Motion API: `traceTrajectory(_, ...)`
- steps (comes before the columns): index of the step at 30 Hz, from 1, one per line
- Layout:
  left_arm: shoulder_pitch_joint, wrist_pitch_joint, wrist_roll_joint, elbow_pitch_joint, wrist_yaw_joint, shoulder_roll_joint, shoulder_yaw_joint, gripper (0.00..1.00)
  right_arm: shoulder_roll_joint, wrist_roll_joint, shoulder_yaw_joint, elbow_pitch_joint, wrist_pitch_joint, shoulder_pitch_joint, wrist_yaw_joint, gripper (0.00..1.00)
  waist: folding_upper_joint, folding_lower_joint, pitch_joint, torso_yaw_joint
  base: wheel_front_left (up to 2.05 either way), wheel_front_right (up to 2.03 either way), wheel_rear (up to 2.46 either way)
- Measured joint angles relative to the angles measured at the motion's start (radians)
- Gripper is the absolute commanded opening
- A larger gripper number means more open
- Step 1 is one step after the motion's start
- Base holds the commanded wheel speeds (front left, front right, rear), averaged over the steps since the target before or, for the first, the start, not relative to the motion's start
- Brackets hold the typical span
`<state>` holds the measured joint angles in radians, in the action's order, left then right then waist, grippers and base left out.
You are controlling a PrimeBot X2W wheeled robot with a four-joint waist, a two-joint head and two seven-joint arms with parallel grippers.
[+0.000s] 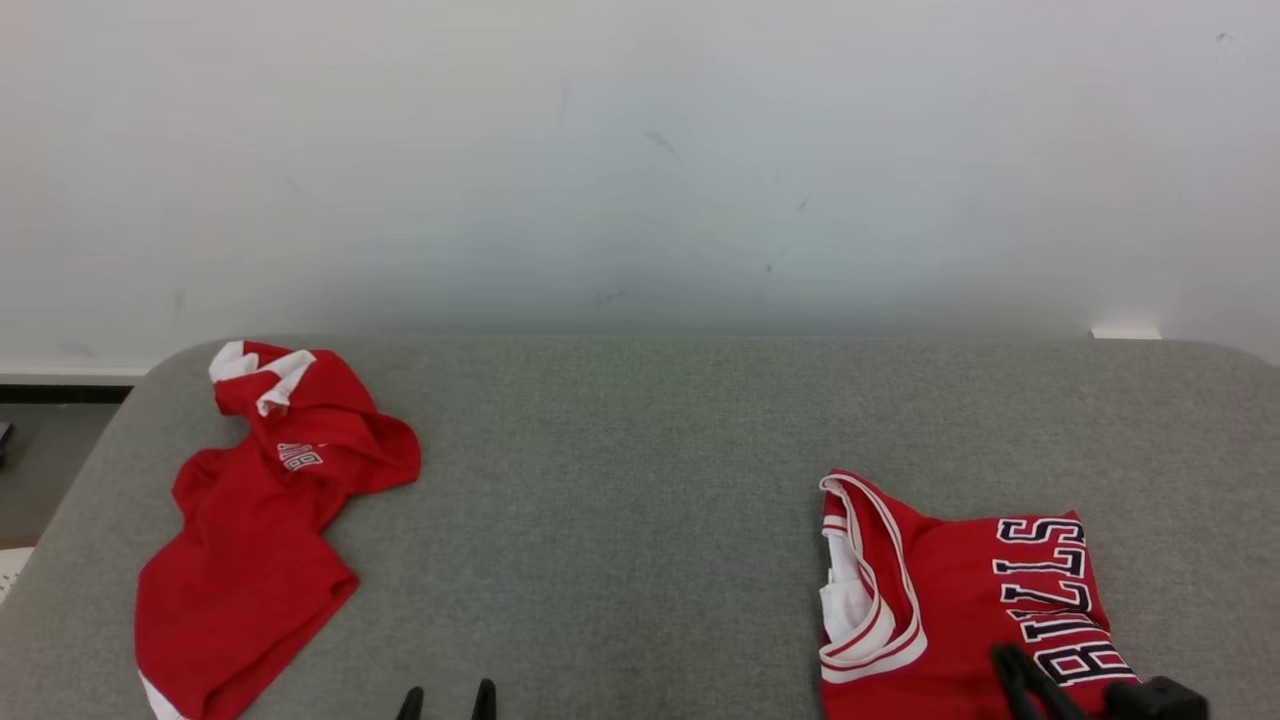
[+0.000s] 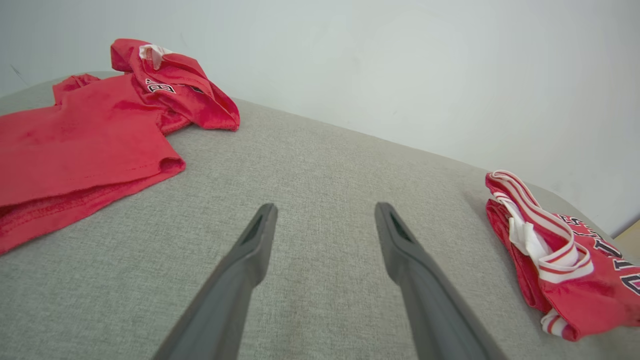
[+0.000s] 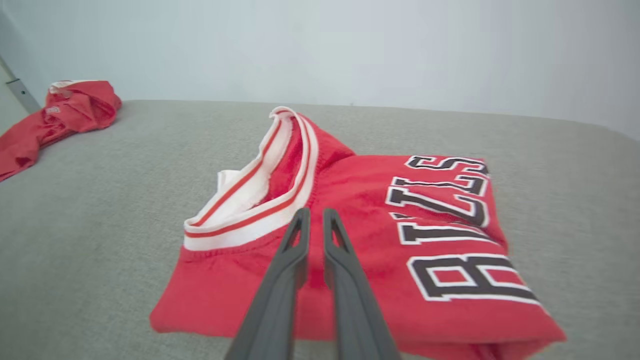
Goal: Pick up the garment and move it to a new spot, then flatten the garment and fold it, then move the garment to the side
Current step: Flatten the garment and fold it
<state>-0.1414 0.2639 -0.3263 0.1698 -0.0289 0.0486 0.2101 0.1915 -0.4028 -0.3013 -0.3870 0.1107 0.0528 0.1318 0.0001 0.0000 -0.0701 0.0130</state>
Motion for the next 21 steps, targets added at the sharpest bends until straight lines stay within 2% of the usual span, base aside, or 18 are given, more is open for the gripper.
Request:
traceTrajectory(1, -0.002, 0.0, 0.0, 0.0, 0.0, 0.0, 0.0, 1.0, 0.008, 0.002, 0.03, 0.033, -0.001, -0.021, 0.0, 0.64, 0.0, 0.0, -0.003, -0.005, 0.0, 0.0, 0.0)
traceTrajectory(2, -0.002, 0.0, -0.001, 0.0, 0.0, 0.0, 0.002, 1.0, 0.014, 0.003, 0.058, 0.063, -0.001, -0.042, 0.0, 0.92, 0.0, 0.0, -0.005, -0.009, 0.0, 0.0, 0.0)
traceTrajectory(3, -0.002, 0.0, -0.002, 0.0, -0.001, 0.0, 0.002, 1.0, 0.019, 0.004, 0.093, 0.089, 0.0, -0.063, 0.0, 1.0, 0.0, 0.0, -0.008, -0.013, 0.0, 0.0, 0.0)
traceTrajectory(7, -0.005, 0.0, -0.003, -0.003, -0.002, 0.0, 0.003, 1.0, 0.046, 0.013, 0.194, 0.169, 0.036, -0.143, 0.0, 1.0, 0.0, 0.0, -0.017, -0.027, 0.0, 0.0, 0.0)
traceTrajectory(11, -0.008, 0.0, -0.001, -0.004, 0.002, 0.0, 0.002, 1.0, 0.05, 0.0, 0.29, 0.173, 0.106, -0.208, 0.0, 1.0, 0.0, 0.0, -0.022, -0.035, 0.0, 0.0, 0.0)
traceTrajectory(16, -0.008, 0.0, 0.02, -0.001, 0.012, 0.0, -0.008, 1.0, 0.055, 0.04, 0.328, 0.137, 0.148, -0.242, 0.0, 1.0, 0.0, 0.0, -0.02, -0.044, 0.0, 0.0, 0.0)
traceTrajectory(21, -0.012, 0.0, 0.034, -0.001, 0.023, 0.0, -0.018, 1.0, 0.016, 0.036, 0.376, 0.145, 0.151, -0.254, 0.0, 1.0, 0.0, 0.0, -0.016, -0.046, 0.0, 0.0, 0.0)
